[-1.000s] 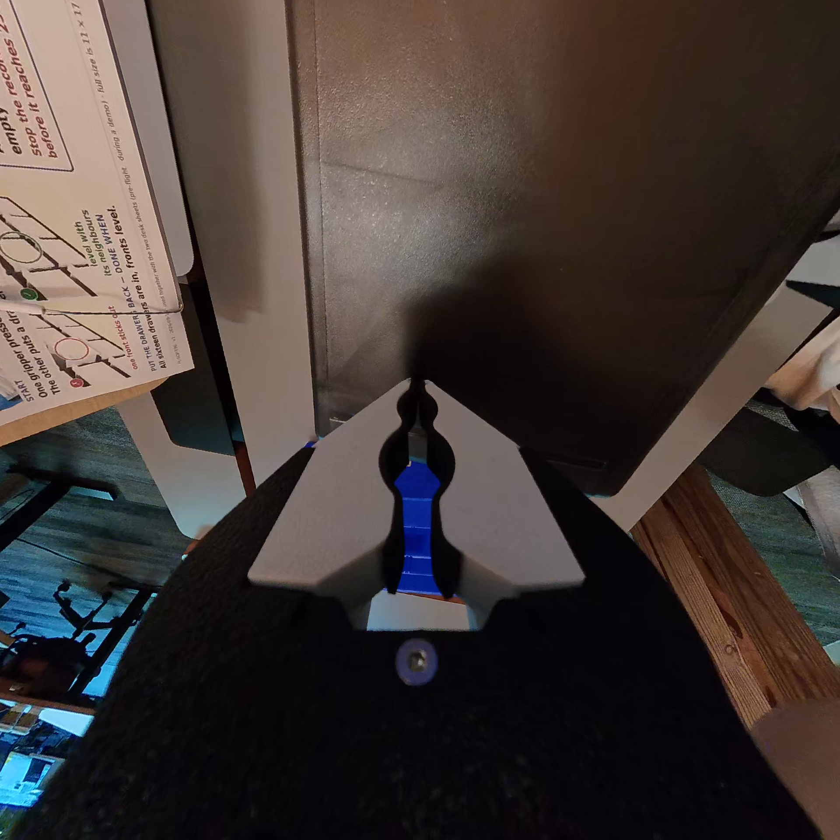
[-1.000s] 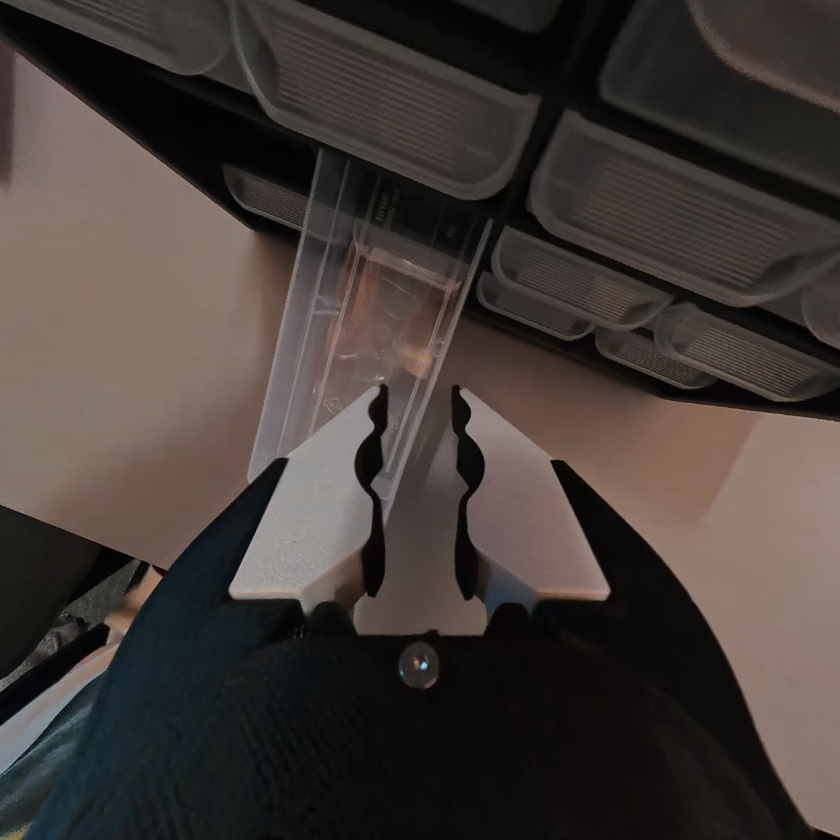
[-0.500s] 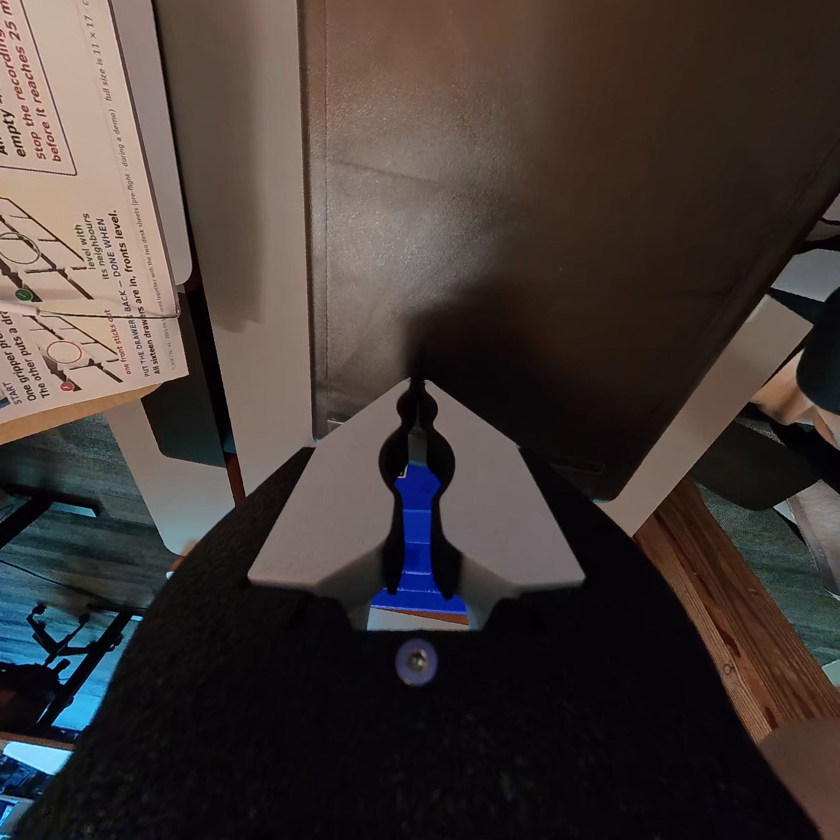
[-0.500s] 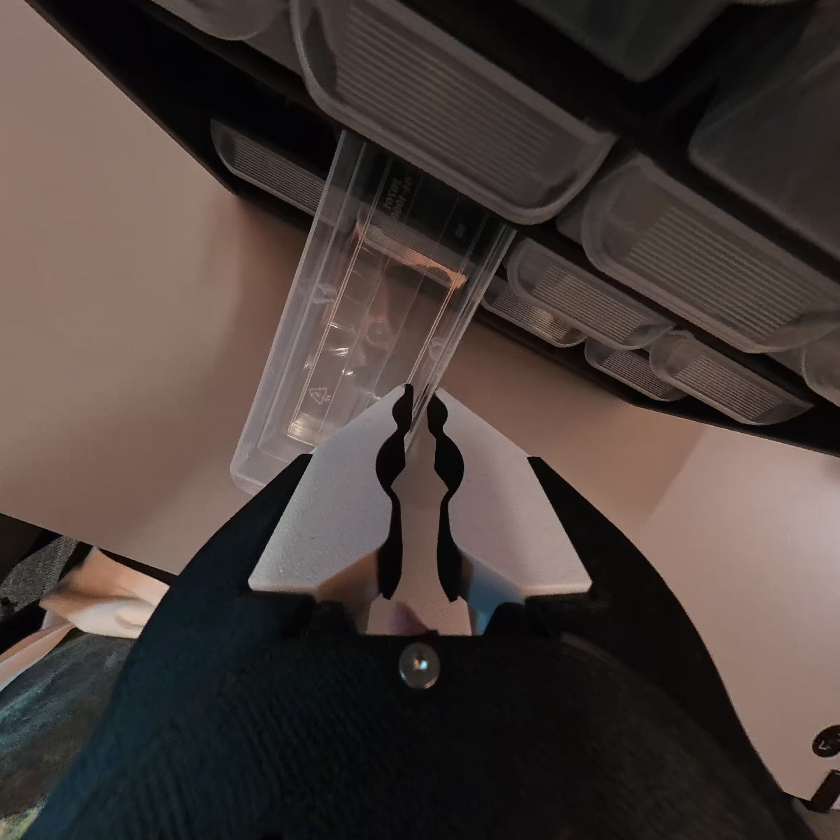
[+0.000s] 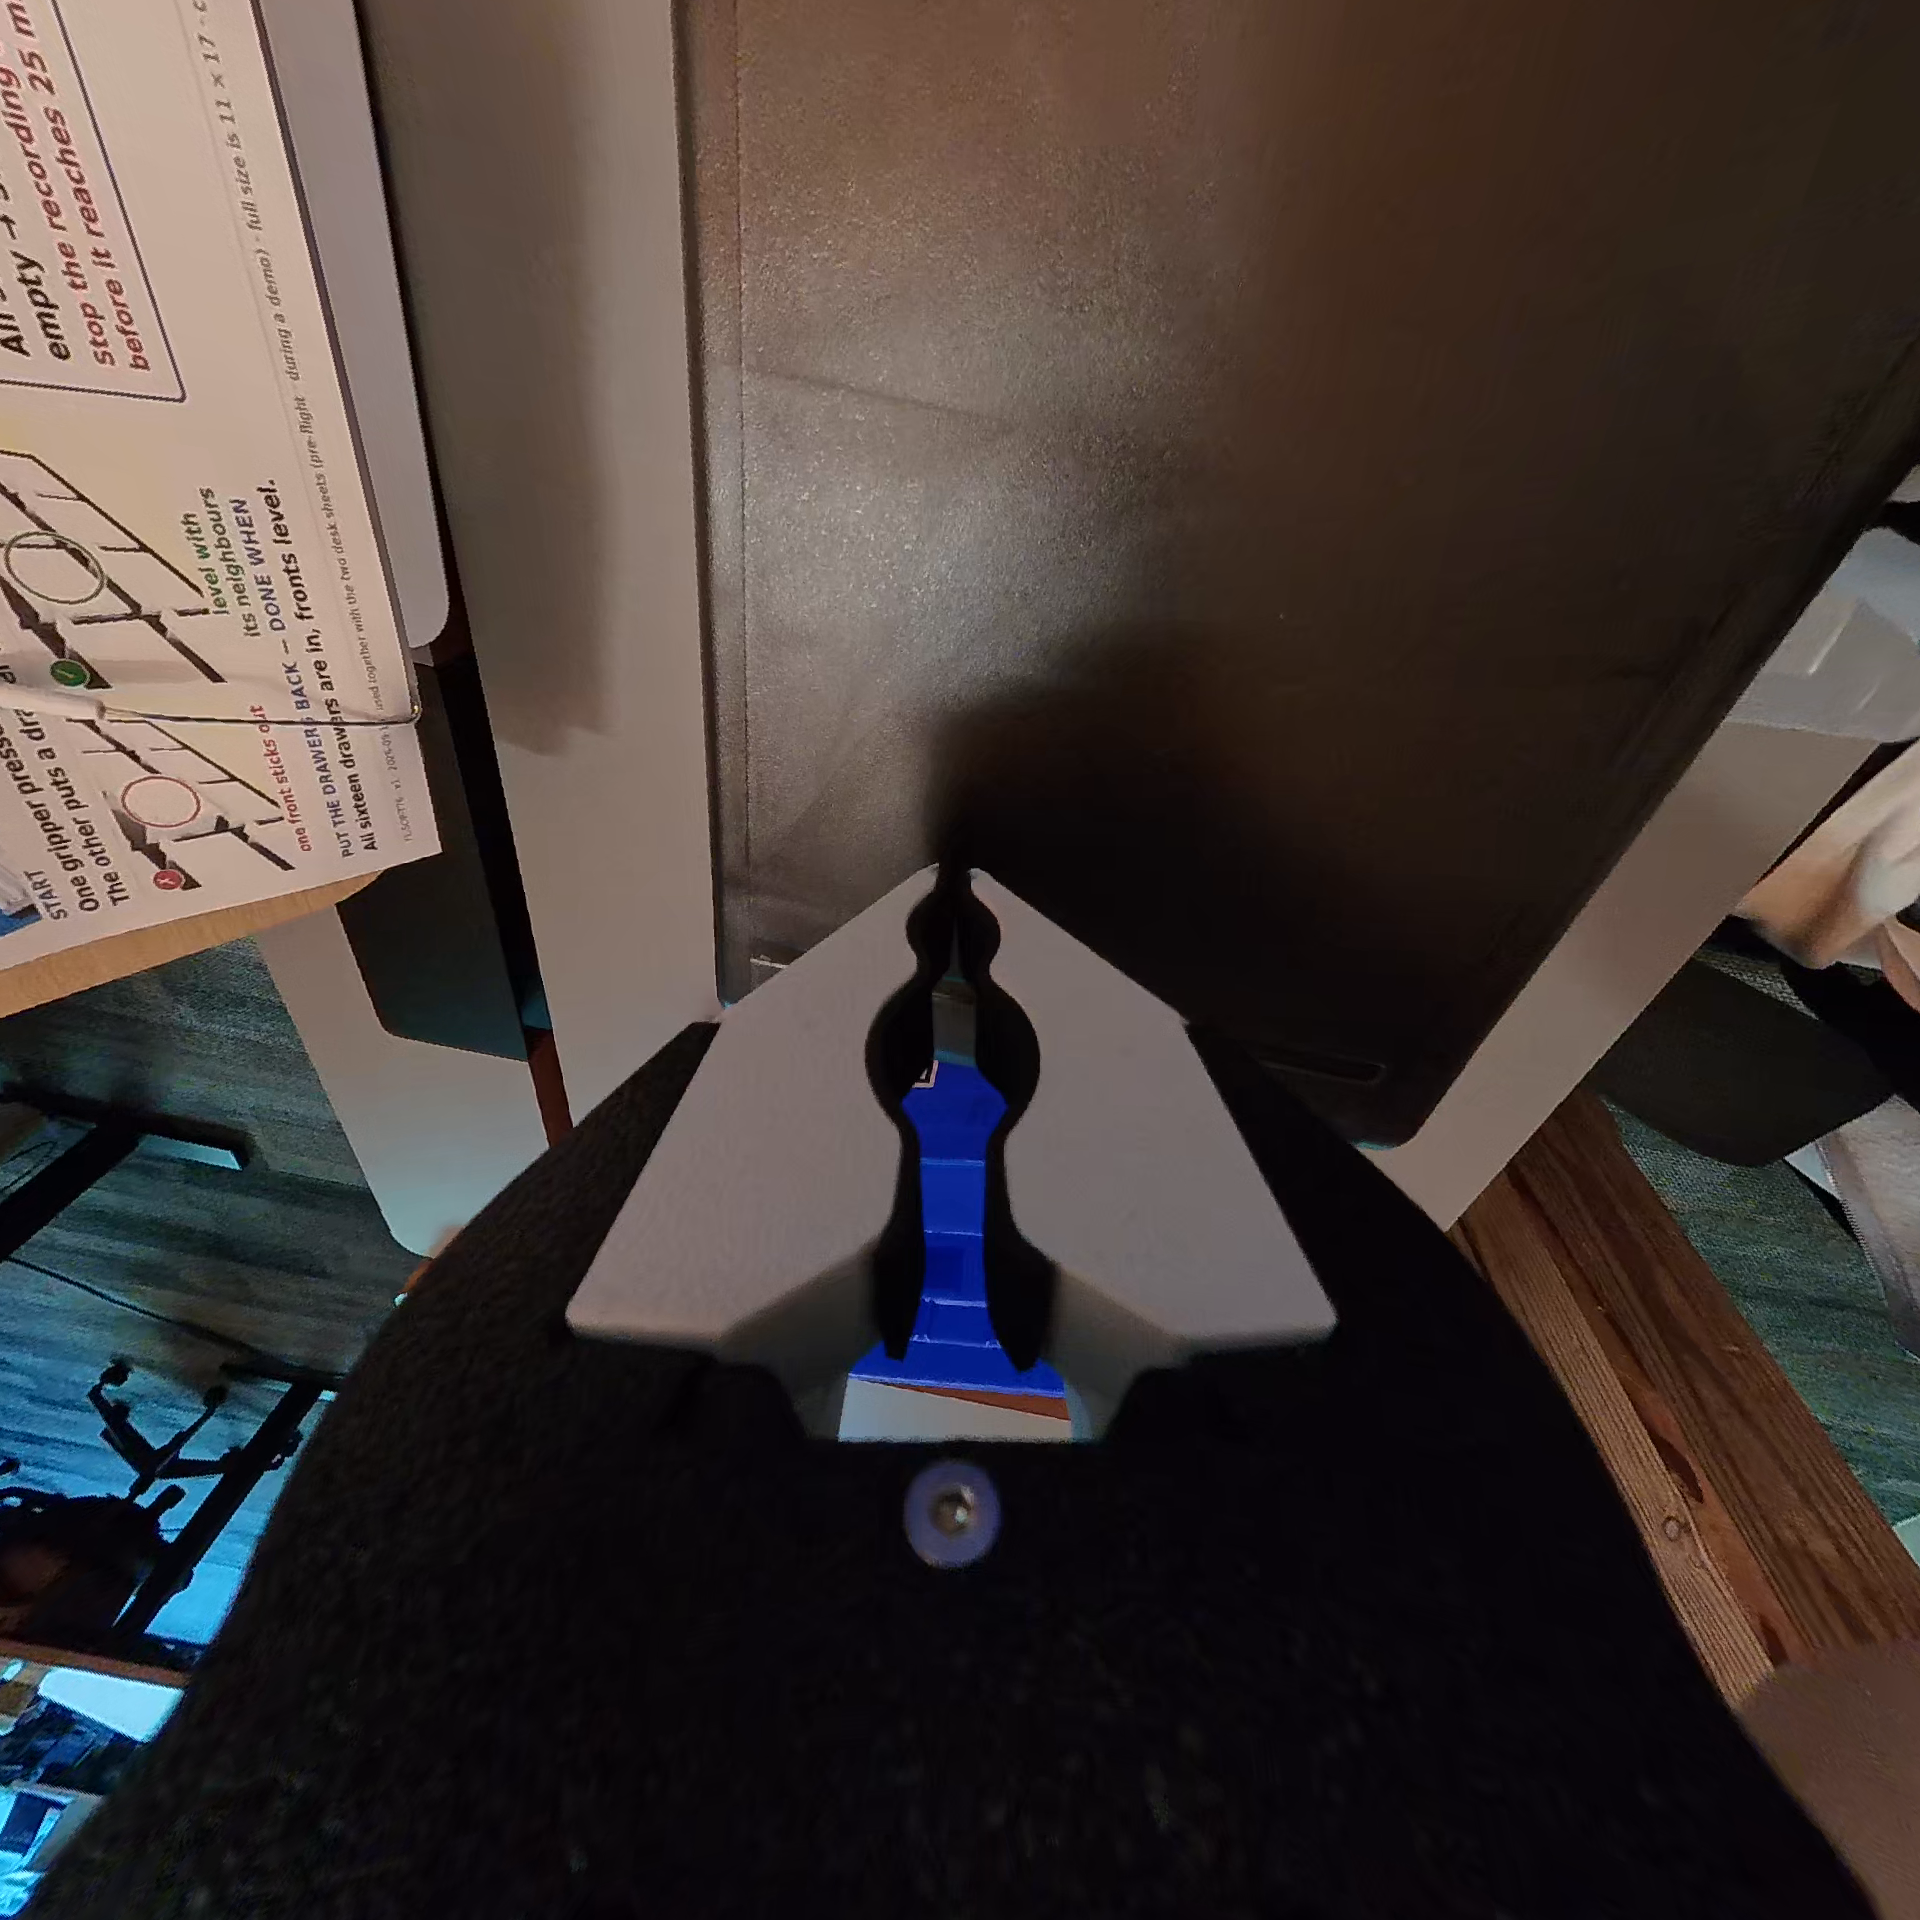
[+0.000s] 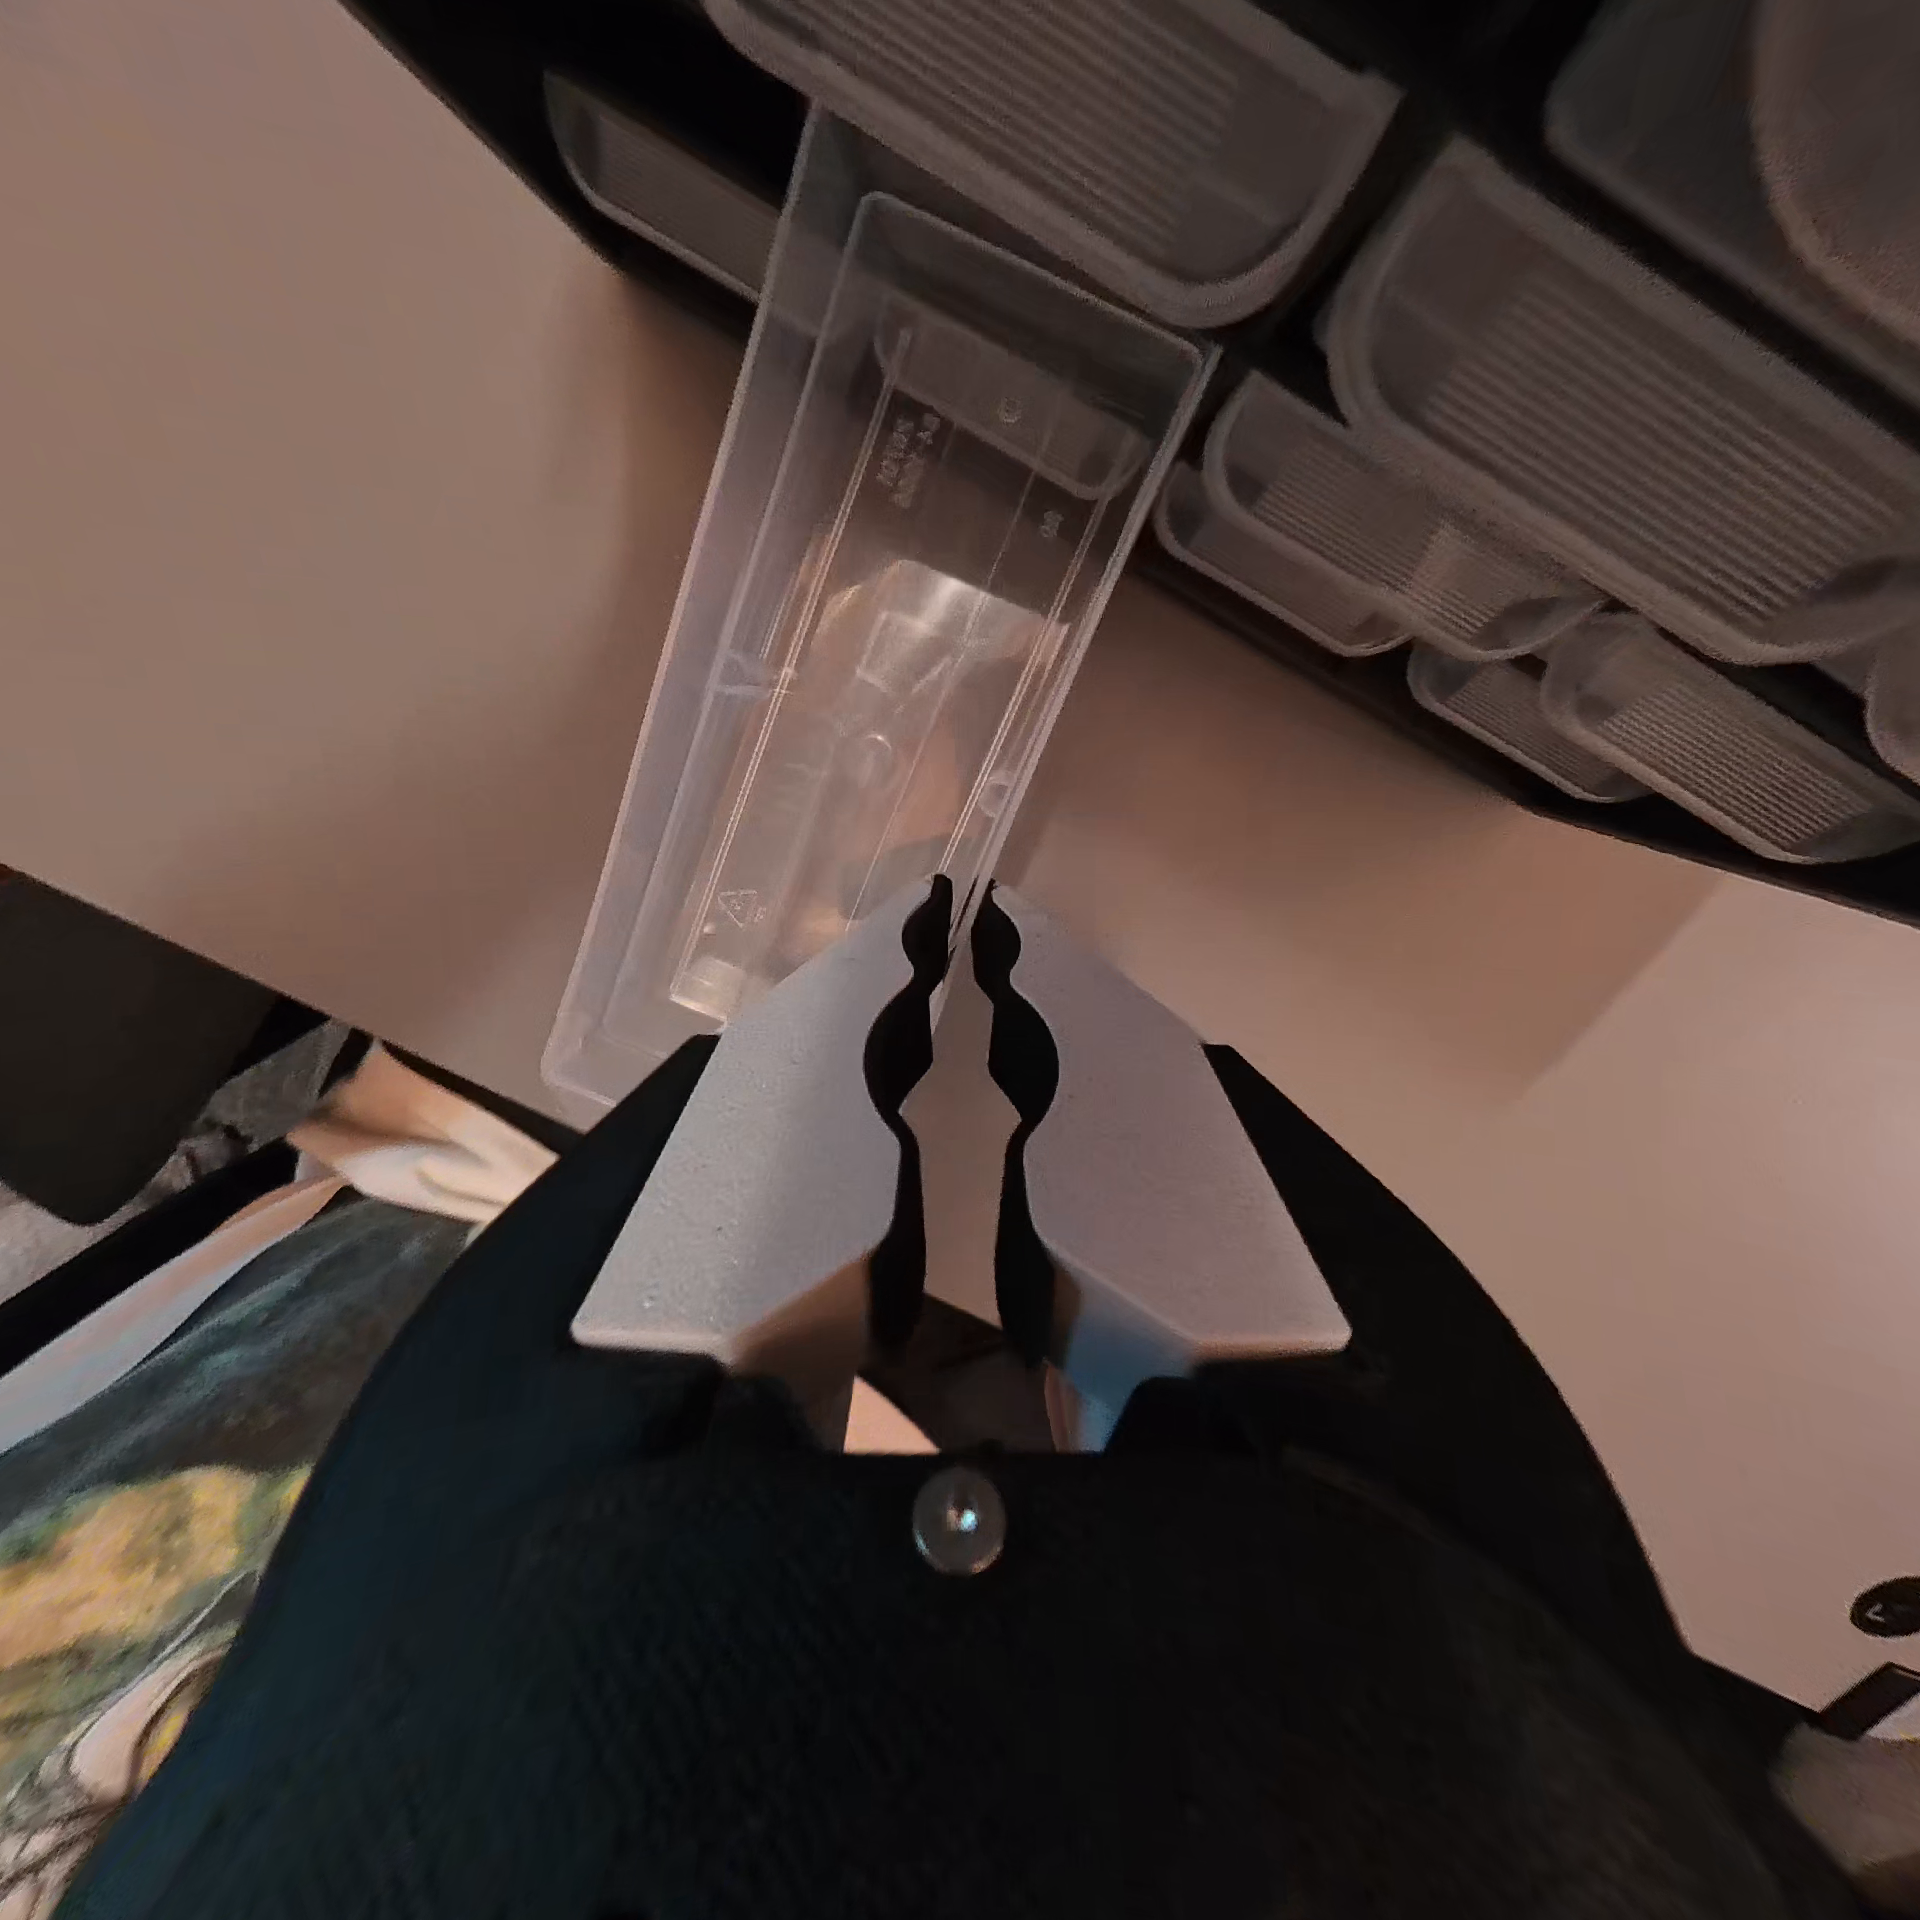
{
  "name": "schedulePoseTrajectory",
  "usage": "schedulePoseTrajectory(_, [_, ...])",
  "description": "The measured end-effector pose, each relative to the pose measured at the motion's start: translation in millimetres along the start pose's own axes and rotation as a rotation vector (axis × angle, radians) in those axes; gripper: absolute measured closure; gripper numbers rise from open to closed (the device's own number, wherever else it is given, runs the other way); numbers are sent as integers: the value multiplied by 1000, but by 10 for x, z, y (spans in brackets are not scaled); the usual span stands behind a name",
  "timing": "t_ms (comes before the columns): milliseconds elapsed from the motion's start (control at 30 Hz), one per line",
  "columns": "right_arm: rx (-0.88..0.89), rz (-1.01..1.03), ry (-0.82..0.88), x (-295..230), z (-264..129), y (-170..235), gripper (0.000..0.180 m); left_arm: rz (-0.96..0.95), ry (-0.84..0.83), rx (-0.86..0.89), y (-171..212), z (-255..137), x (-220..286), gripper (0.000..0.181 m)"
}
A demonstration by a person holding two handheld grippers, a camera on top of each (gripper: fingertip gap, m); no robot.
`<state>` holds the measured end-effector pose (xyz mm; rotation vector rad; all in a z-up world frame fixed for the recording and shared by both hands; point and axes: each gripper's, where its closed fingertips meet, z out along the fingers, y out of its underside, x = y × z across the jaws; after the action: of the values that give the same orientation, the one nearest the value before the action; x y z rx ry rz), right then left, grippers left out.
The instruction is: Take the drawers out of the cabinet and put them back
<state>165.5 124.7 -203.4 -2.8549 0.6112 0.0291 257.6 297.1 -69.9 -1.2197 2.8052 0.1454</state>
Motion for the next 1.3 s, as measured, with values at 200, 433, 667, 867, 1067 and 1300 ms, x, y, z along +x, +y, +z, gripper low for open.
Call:
schedulePoseTrajectory(200, [-124, -6, -70, -38, -119, -6, 177, -3, 10, 15, 0, -1, 0, 181])
schedulePoseTrajectory(433, [-243, -38, -254, -128, -191, 66, 180, 4, 30, 31, -3, -1, 1, 181])
schedulePoseTrajectory(667, [-231, -156, -209, -33, -147, 320, 180, 9, 27, 48, -4, -1, 3, 181])
schedulePoseTrajectory(867, [-156, -314, -209, 359, -151, 977, 180, 13, 19, 74, -5, -2, 3, 181])
schedulePoseTrajectory(1067, [-67, -409, 35, 1539, -740, 1349, 180, 31, 9, 93, -8, -3, 3, 181])
schedulePoseTrajectory(1300, [-51, -601, 292, 3130, -1167, 1009, 180, 44, 23, 77, -8, -2, 5, 181])
